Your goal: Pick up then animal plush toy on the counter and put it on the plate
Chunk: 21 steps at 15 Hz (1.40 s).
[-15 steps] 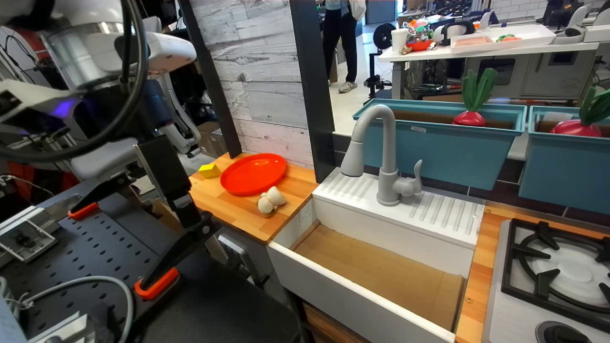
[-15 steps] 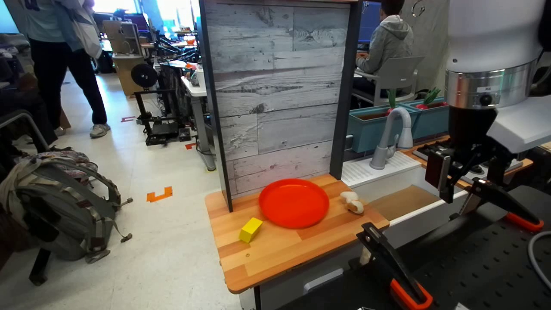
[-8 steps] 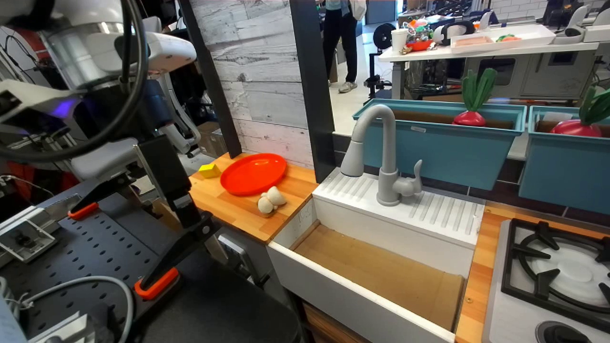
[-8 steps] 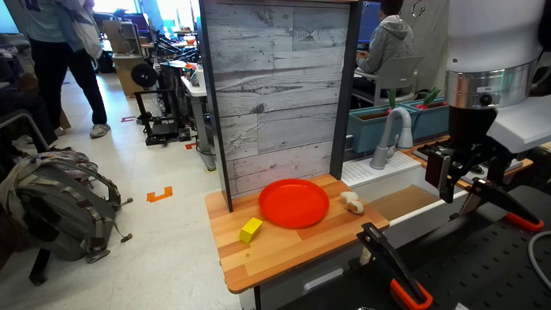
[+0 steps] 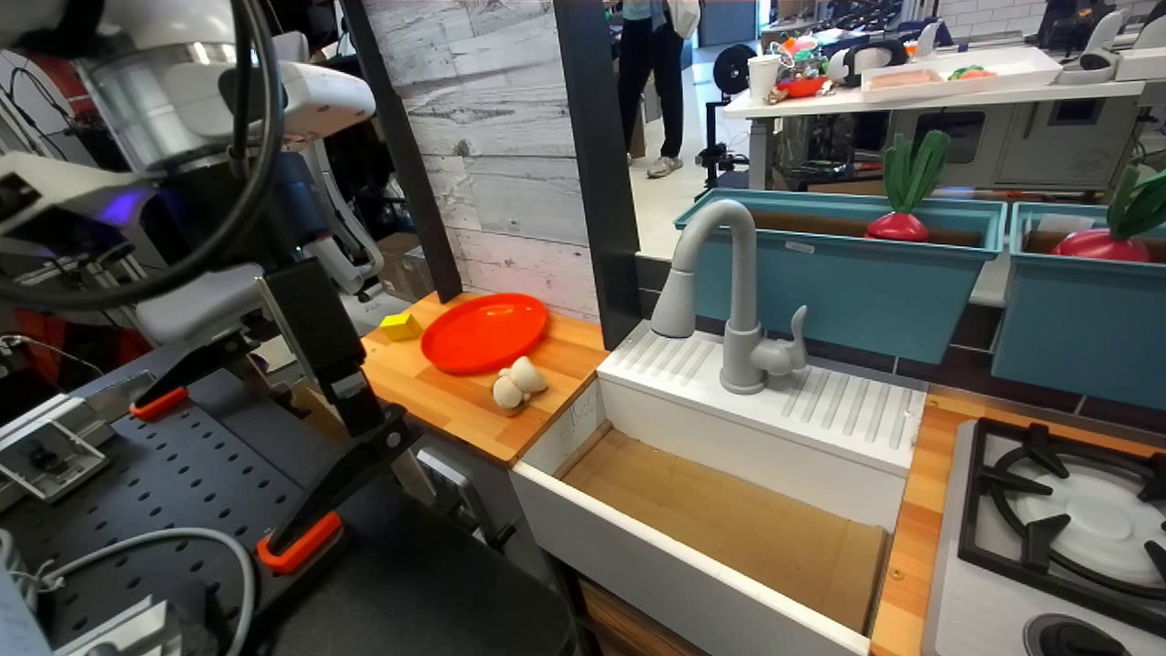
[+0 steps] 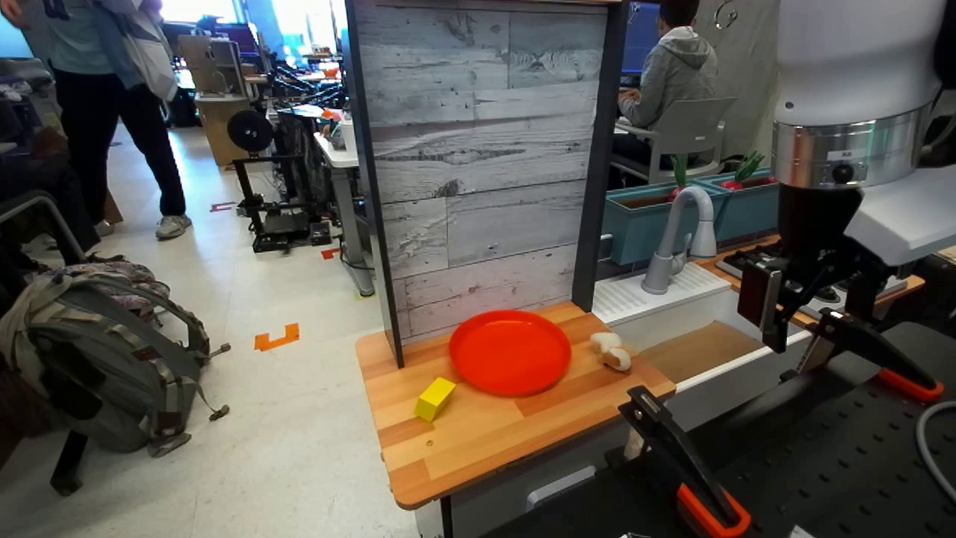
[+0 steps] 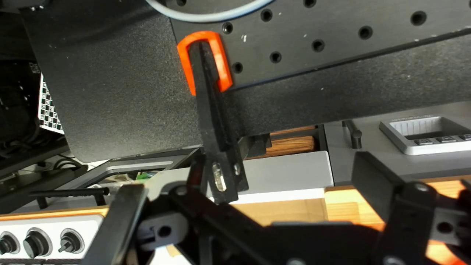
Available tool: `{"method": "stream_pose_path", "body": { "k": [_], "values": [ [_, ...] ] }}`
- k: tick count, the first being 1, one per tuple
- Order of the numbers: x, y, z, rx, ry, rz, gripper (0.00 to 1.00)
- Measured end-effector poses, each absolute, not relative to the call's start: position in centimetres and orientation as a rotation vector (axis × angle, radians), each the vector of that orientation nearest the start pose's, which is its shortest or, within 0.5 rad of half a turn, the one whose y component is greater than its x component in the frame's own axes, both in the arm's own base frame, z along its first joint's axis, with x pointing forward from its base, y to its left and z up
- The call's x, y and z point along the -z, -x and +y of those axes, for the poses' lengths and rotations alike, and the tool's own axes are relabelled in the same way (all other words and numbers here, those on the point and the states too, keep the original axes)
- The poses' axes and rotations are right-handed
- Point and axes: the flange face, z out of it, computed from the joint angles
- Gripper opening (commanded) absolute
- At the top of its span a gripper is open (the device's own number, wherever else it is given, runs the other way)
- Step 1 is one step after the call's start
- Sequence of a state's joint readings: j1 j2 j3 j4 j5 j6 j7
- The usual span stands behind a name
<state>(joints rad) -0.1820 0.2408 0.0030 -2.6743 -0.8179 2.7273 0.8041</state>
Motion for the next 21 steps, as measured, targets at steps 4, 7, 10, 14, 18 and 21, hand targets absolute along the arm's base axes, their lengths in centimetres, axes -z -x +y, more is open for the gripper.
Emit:
{"method": "stream_pose_path", "body": {
  "k": [4,7,10,14,18,21],
  "values": [
    [-14.1,-37.7,-4.1,-0.151,3.405,0.372,1.00],
    [-14.5,-38.7,-4.2,-0.130,3.390,0.421,1.00],
    [-15.1,-40.0,-4.3,-0.108,3.370,0.464,1.00],
    [-15.5,-42.4,-4.0,-0.076,3.368,0.438,1.00],
    [-14.4,-45.4,-3.3,-0.041,3.398,0.382,1.00],
    [-12.7,-47.6,-2.7,-0.017,3.417,0.335,1.00]
  ]
}}
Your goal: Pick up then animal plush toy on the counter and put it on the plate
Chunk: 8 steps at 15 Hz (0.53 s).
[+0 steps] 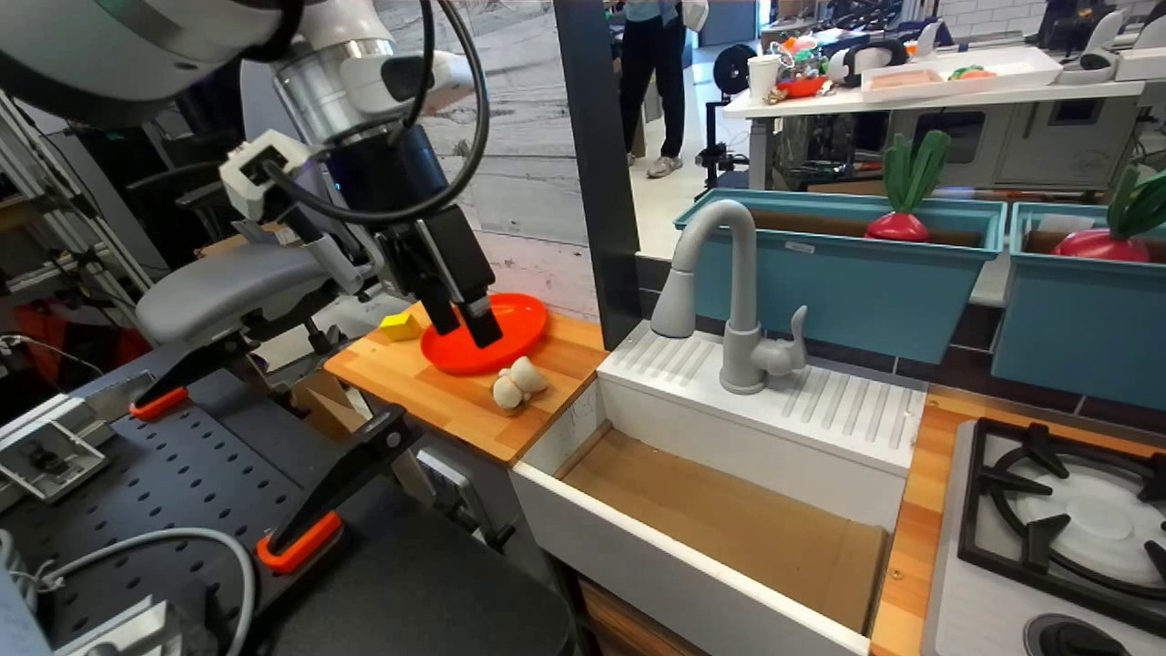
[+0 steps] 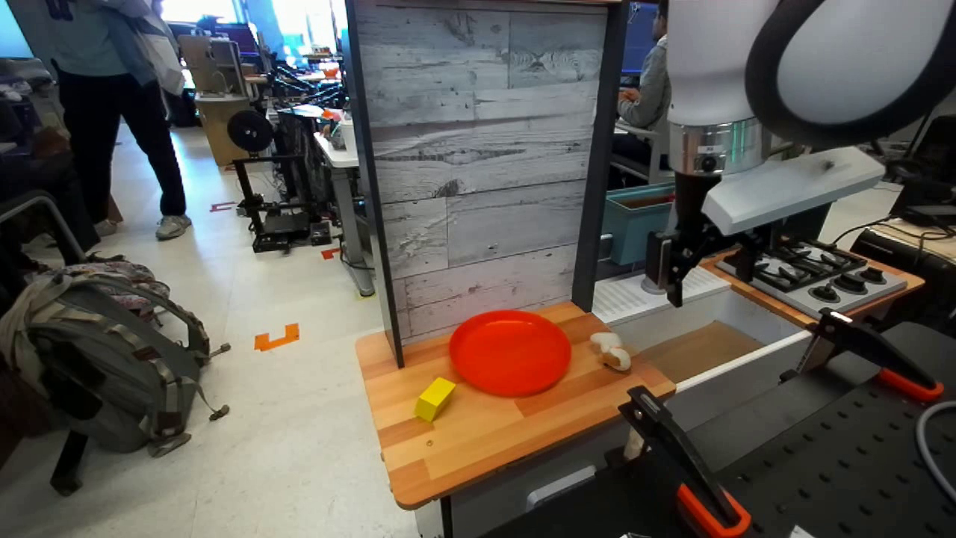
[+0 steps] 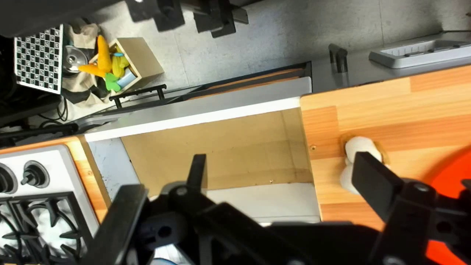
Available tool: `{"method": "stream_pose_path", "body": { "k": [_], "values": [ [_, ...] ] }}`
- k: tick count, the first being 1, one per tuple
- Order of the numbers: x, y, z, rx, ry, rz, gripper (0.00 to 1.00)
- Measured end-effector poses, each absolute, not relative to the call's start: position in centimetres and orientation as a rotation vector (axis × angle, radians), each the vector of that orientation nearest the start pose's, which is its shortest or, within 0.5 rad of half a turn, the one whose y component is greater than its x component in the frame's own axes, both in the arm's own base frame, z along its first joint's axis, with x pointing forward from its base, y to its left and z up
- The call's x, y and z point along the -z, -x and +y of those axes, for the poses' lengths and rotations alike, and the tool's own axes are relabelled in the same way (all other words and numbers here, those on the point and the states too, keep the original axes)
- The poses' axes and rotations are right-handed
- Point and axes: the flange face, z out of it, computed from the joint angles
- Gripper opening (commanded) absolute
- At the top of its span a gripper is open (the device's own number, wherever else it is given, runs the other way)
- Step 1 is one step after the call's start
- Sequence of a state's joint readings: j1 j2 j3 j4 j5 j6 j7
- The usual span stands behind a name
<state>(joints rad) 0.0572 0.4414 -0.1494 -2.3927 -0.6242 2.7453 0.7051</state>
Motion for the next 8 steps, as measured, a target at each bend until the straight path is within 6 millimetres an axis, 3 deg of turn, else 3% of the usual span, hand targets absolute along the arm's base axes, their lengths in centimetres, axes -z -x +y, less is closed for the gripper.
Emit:
{"method": "stream_pose_path", "body": {
  "k": [3,8],
  "values": [
    [-10.2,-49.0,-1.9,0.028,3.402,0.294,1.00],
    [-5.8,-49.3,-0.9,0.068,3.334,0.285,1.00]
  ]
}}
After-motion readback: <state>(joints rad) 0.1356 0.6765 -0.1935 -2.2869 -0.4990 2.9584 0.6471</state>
